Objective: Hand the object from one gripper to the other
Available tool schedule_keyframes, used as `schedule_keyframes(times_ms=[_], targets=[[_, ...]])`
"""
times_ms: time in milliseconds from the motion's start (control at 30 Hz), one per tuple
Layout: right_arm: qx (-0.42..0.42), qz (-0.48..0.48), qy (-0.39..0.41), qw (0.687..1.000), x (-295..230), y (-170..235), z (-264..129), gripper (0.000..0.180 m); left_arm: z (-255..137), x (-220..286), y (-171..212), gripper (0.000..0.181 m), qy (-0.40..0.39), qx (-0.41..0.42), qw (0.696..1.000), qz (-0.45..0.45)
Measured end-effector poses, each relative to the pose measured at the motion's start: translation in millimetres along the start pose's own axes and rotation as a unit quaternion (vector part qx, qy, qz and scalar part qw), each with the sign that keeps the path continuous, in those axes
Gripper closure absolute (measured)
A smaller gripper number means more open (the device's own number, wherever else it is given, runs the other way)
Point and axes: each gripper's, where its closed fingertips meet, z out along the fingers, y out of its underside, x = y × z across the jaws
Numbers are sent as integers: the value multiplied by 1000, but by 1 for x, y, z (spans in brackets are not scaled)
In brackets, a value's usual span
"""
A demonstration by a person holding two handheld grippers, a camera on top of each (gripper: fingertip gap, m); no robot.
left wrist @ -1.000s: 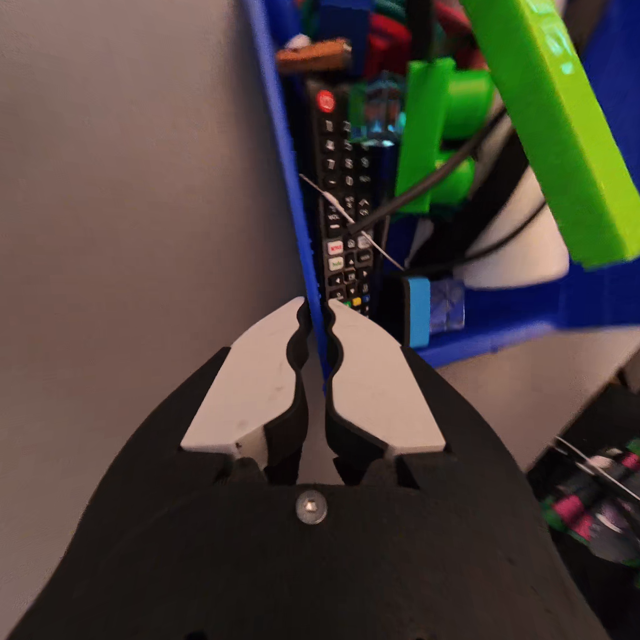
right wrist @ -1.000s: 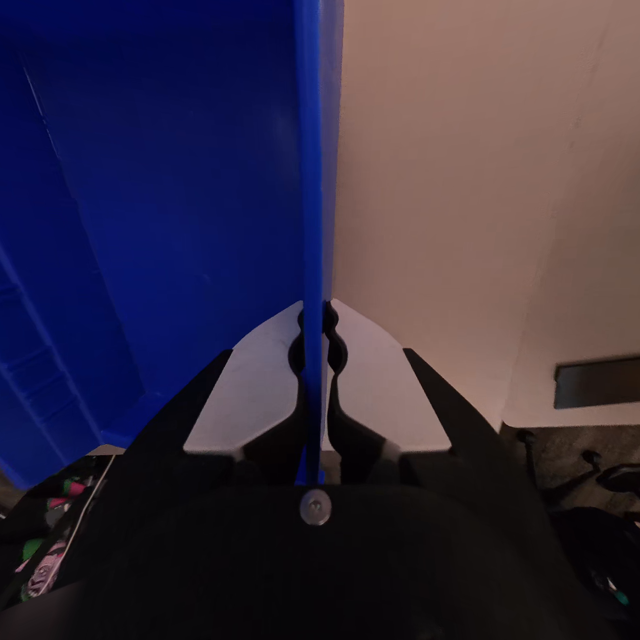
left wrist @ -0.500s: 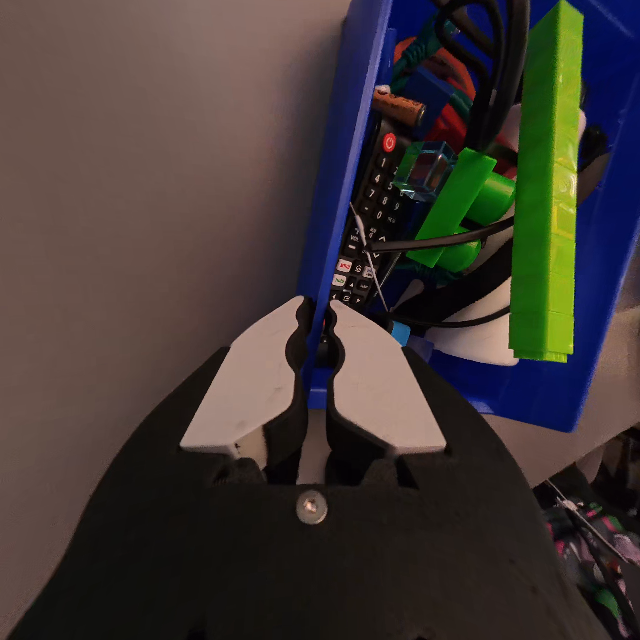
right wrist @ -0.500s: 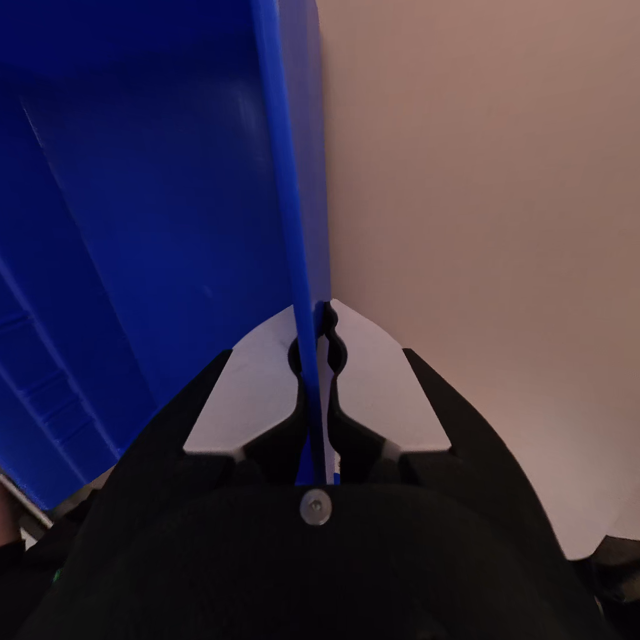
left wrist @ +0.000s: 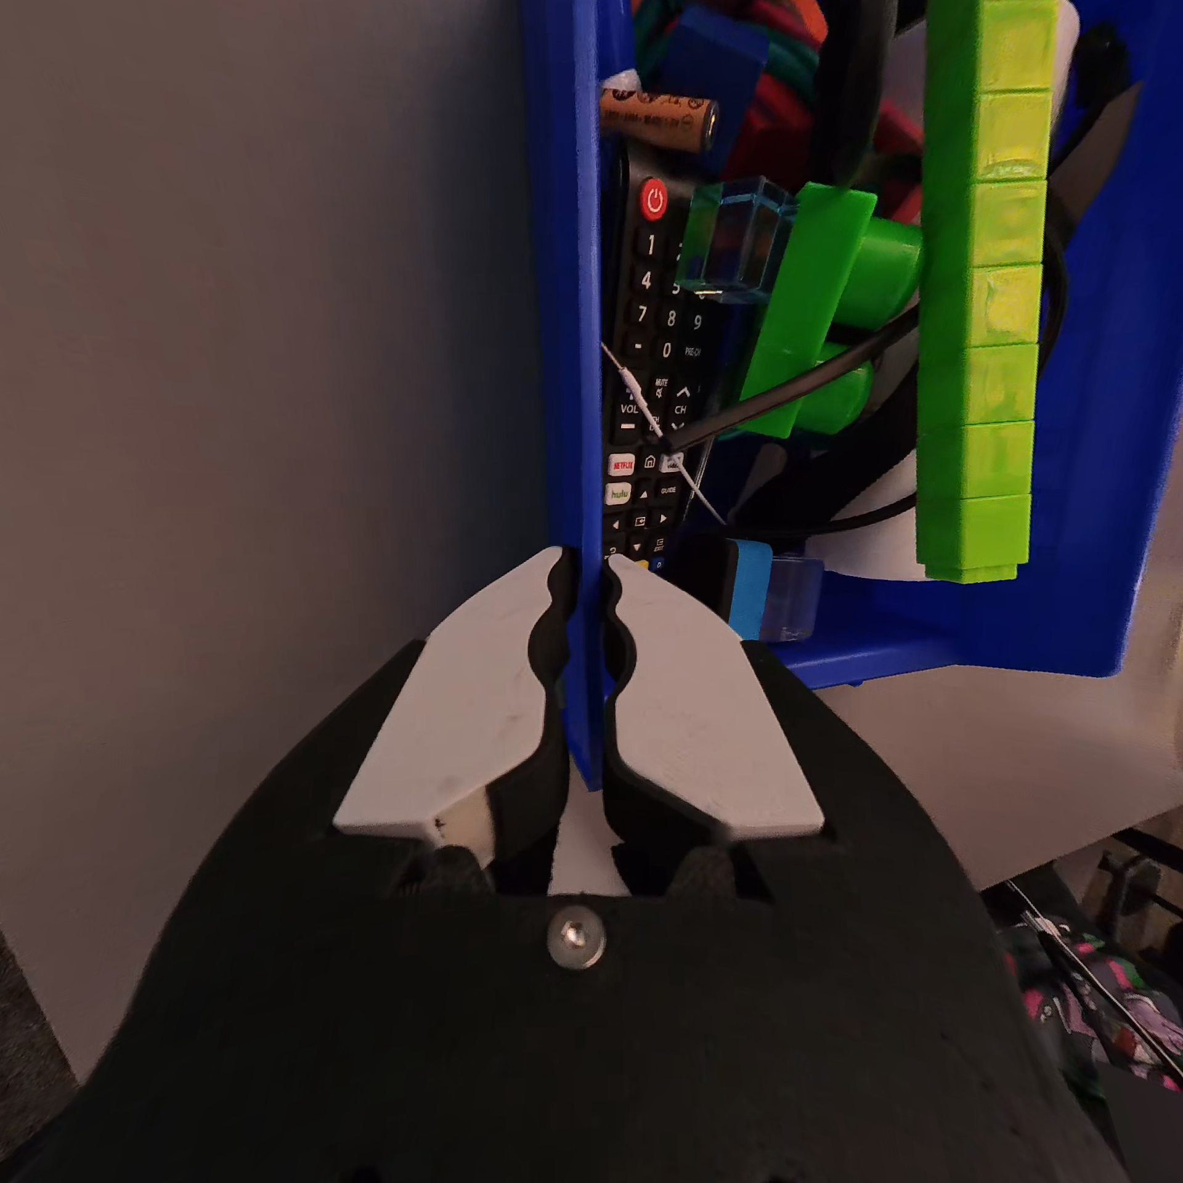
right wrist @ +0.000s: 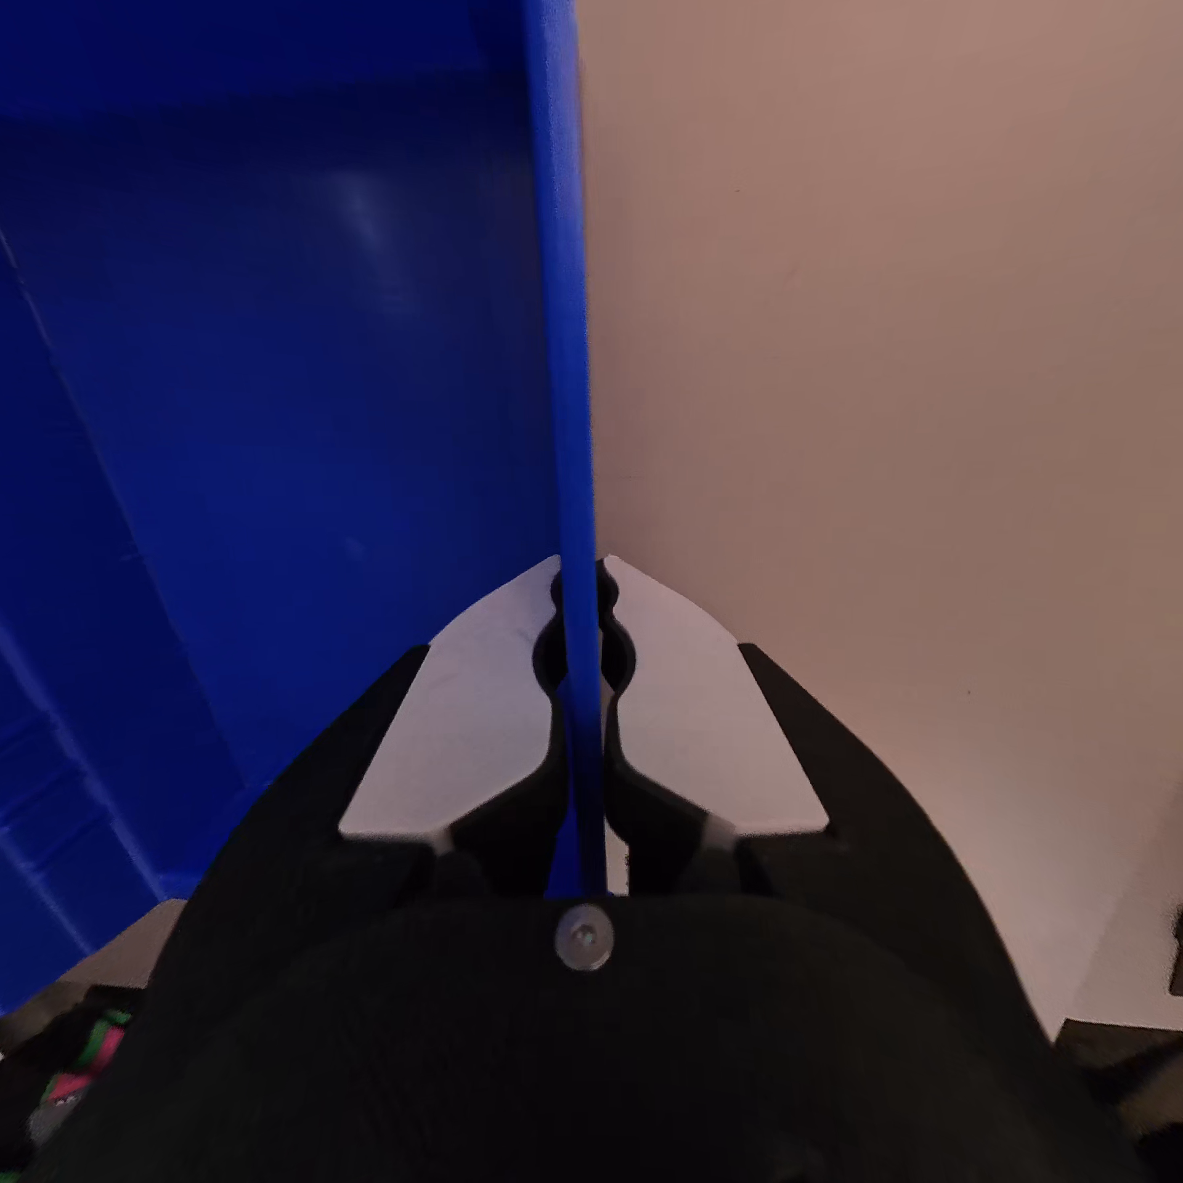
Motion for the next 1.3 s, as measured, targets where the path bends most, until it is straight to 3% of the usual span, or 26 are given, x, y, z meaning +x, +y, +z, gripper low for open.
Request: schedule_keyframes(times_ms=[333,467,533,600,667,733,833,933,1033,1100,1200,1300], targets=[[4,-3,-13,1000,-4,1,-1,166,-9,-3,3,174,-37,-9,998,-40],[15,-2,-56,998,-16,2,-19,140,-57,5,-22,159,-82,103,989,-66],[62,-7,-47,997,-15,-8,-40,135,-79,47,-51,152,-34,197,980,-13],[127,-10,-34,991,-17,-20,-67,135,-82,89,-67,152,4,236,971,46],[209,-20,-55,976,-34,-34,-101,134,-54,111,-61,153,8,182,979,86],[298,-40,-85,950,-59,-45,-138,136,-24,109,-52,136,-28,99,990,94],[381,-51,-110,916,-88,-56,-168,139,3,116,-54,132,-4,64,993,95],[369,-77,-66,924,-93,-51,-150,137,17,109,-49,125,2,31,997,71],[345,-132,26,929,-73,-55,-133,133,27,106,-40,126,11,-6,998,63],[326,-145,32,934,-61,-52,-118,139,32,107,-38,134,21,-20,998,64],[234,-100,21,967,-32,-29,-85,137,37,107,-34,148,14,-36,997,66],[184,-56,51,980,0,-13,-65,139,44,108,-24,155,15,-67,995,69]])
